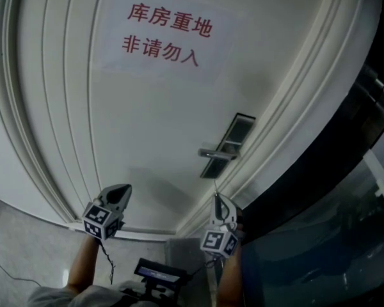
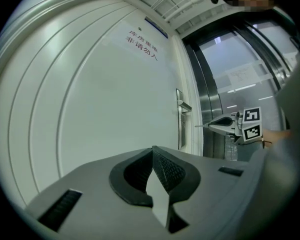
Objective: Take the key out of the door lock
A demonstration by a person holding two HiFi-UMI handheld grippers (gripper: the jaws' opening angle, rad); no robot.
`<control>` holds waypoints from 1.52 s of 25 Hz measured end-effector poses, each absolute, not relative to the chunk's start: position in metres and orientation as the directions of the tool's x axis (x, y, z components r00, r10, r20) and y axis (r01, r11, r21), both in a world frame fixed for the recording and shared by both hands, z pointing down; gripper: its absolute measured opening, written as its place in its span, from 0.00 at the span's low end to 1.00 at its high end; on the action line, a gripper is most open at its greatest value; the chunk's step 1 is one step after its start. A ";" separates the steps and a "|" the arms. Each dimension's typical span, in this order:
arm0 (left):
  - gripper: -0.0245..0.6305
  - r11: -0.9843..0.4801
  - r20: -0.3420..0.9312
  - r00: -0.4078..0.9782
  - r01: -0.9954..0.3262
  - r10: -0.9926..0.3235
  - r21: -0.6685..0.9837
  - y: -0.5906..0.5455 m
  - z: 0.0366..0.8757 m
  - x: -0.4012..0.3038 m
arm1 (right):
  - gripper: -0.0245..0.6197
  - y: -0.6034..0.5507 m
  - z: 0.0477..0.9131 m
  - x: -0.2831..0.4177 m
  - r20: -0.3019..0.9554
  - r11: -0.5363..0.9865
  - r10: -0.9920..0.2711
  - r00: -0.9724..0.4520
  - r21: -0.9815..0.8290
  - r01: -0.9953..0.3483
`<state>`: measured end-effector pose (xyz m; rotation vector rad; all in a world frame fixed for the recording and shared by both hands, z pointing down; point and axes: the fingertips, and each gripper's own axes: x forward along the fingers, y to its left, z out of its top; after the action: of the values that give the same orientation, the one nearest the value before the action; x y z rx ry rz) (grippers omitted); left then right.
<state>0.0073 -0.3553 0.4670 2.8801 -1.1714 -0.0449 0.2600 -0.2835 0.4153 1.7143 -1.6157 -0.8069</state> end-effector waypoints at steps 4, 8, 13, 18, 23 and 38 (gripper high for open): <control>0.05 -0.719 -0.004 0.720 -0.693 -0.694 0.044 -0.339 0.471 0.000 | 0.07 -0.261 0.435 0.254 0.009 -0.037 -0.998 0.060 0.694 -0.719; 0.05 -0.719 0.007 0.720 -0.694 -0.694 0.039 -0.323 0.476 -0.011 | 0.07 -0.240 0.453 0.251 0.029 -0.040 -0.997 0.072 0.604 -0.796; 0.05 -0.719 0.014 0.721 -0.693 -0.693 0.046 -0.305 0.481 -0.022 | 0.07 -0.217 0.462 0.243 0.040 -0.047 -0.996 0.077 0.501 -0.864; 0.05 -0.723 0.004 0.724 -0.690 -0.690 0.041 -0.290 0.476 -0.028 | 0.07 -0.197 0.460 0.225 0.007 -0.069 -0.997 0.076 0.354 -0.933; 0.05 -0.721 -0.004 0.721 -0.692 -0.693 0.027 -0.279 0.472 -0.034 | 0.07 -0.185 0.472 0.210 0.041 -0.046 -0.997 0.058 0.258 -0.965; 0.05 -0.731 0.013 0.731 -0.682 -0.682 0.021 -0.260 0.488 -0.040 | 0.07 -0.161 0.491 0.185 0.056 -0.045 -0.997 0.054 0.153 -0.987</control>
<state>-0.0402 -0.2599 0.4883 2.8997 -1.1432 0.0071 0.1846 -0.1607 0.4915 2.1658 -2.0612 -0.0982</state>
